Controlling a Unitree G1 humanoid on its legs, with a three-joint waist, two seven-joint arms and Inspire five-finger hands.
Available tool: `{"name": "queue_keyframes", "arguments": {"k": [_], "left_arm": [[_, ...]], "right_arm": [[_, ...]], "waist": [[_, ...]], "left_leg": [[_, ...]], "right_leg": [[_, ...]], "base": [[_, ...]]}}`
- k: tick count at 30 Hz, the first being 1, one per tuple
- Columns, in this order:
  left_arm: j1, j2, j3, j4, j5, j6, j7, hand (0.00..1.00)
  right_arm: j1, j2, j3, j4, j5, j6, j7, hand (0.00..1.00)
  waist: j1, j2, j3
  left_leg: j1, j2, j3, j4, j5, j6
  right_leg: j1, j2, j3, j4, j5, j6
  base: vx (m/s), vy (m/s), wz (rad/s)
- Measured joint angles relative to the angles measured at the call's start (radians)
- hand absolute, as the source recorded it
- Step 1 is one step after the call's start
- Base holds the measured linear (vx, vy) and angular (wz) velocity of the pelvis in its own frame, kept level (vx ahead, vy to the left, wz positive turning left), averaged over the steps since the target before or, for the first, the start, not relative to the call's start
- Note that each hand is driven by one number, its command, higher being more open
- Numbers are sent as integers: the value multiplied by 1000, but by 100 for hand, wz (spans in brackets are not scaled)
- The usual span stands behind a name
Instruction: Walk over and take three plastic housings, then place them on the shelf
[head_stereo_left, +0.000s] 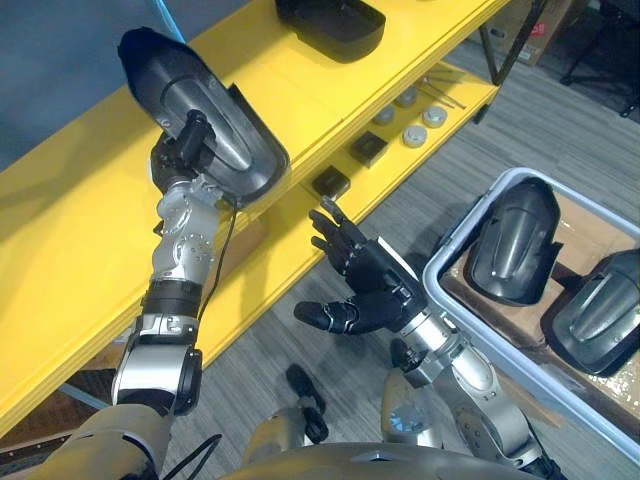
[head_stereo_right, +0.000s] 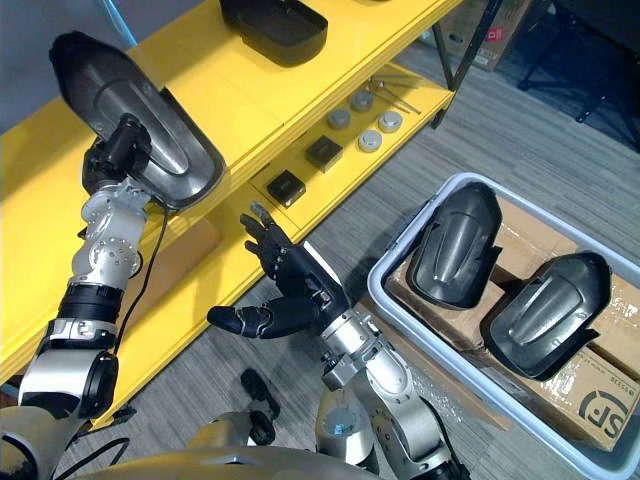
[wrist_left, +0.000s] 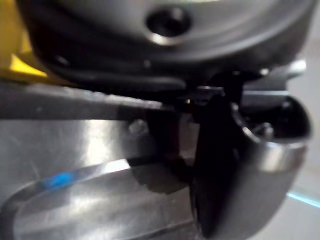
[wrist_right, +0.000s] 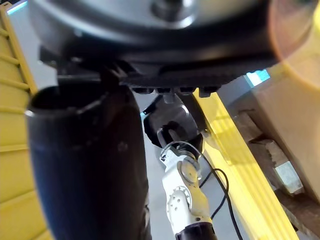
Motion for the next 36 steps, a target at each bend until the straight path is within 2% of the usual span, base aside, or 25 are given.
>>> {"name": "queue_keyframes", "arguments": {"k": [3, 7, 14, 15, 21, 36], "left_arm": [[-52, 24, 0, 0, 1, -5, 33, 0], [-107, 53, 0, 0, 2, -5, 98, 0], [-146, 77, 0, 0, 4, 2, 140, 0], [-150, 77, 0, 0, 4, 5, 144, 100], [-164, 103, -31, 12, 7, 46, 151, 100], [-179, 133, -38, 32, 19, 74, 142, 100]], "right_arm": [[-2, -4, 4, -3, 0, 0, -1, 100], [0, -7, 33, -4, 0, 0, -18, 100], [2, -7, 62, -33, -1, 0, -63, 100], [1, -7, 67, -33, -1, 0, -73, 100], [8, -6, 95, -34, -1, 0, -114, 100], [29, -17, 110, -34, 27, 0, -127, 100]], "waist": [[4, -5, 40], [5, -4, 55], [23, 0, 82], [27, 0, 83], [36, 10, 98], [49, 26, 106]], "left_leg": [[-5, 1, 9, -1, 2, -1], [-23, 2, 13, -2, 3, -2], [-36, 2, 9, -2, 9, -2], [-36, 2, 8, -2, 9, -2], [-37, -5, -5, -18, 22, 1], [-31, -13, 0, -37, 30, -4]], "right_leg": [[-14, 2, 11, 9, 0, 0], [-39, 4, 16, 16, 0, 0], [-50, 3, 11, 21, -1, -1], [-50, 3, 10, 21, -1, -2], [-48, -3, -8, 22, -2, -2], [-65, -10, -6, 49, -8, -4]], "base": [[9, -8, -6], [31, -10, 0], [30, -13, 3], [40, -18, 4], [23, -12, 7], [11, -10, 0]]}}
